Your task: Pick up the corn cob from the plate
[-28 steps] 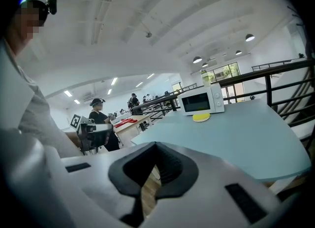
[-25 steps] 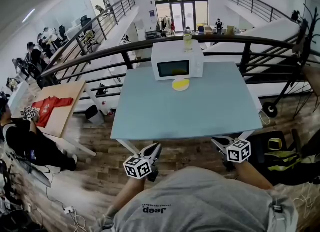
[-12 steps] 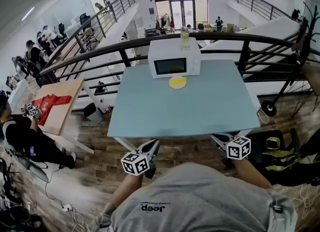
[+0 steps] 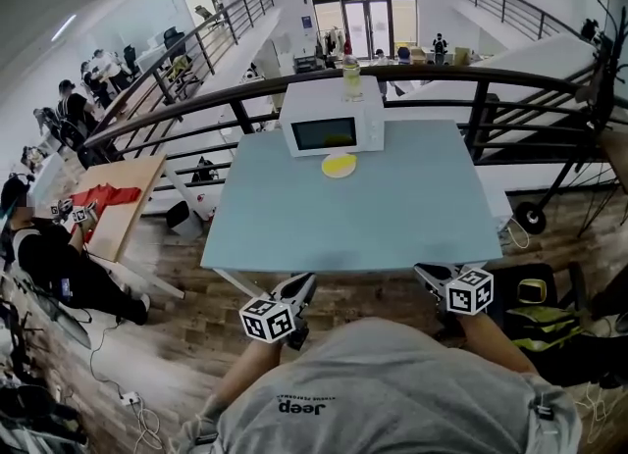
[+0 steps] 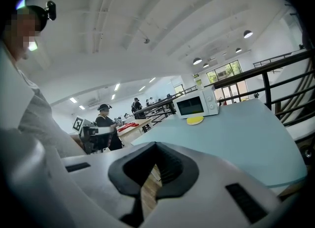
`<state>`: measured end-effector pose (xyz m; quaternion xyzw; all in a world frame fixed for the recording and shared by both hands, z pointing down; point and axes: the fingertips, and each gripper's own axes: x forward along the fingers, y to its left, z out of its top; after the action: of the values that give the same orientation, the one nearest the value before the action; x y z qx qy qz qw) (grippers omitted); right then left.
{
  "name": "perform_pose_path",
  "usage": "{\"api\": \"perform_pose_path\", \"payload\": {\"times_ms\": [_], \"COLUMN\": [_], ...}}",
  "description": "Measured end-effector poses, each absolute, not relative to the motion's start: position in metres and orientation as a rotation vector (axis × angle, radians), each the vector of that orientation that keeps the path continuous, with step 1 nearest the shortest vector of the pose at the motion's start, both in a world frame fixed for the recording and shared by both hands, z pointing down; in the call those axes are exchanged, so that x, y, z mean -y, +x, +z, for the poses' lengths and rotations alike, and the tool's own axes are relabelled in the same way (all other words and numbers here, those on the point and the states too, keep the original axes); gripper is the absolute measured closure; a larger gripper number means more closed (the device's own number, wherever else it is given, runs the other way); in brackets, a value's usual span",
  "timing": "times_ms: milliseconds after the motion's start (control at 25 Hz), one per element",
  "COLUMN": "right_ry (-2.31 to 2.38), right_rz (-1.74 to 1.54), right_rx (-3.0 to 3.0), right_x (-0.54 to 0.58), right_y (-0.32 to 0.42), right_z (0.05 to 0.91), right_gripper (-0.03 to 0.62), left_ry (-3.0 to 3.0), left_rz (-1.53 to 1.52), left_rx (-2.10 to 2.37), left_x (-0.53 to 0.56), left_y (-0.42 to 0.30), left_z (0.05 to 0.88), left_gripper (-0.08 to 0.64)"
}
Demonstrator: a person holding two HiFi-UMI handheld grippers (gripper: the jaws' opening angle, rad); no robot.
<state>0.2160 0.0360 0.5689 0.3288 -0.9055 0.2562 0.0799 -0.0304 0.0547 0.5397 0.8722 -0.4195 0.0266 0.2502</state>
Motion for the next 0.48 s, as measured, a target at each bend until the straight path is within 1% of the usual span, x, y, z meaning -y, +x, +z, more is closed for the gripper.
{"api": "perform_pose_path", "payload": {"times_ms": [240, 480], "right_ry": [0.961, 0.933], "right_rz": [0.813, 0.862], "right_rx": [2.72, 2.705], "right_x": [-0.028, -0.013], "right_y": [0.242, 0.238], "right_z": [0.584, 0.601], "right_gripper": [0.577, 0.577], "left_ry": [2.36, 2.333], "left_rz": [0.095, 0.102], "left_rx": [1.147, 1.156], "left_x": [-0.05, -0.036], "left_y": [-0.001, -0.005], "left_z": [0.544, 0.553], "left_gripper": [0.541, 0.541]}}
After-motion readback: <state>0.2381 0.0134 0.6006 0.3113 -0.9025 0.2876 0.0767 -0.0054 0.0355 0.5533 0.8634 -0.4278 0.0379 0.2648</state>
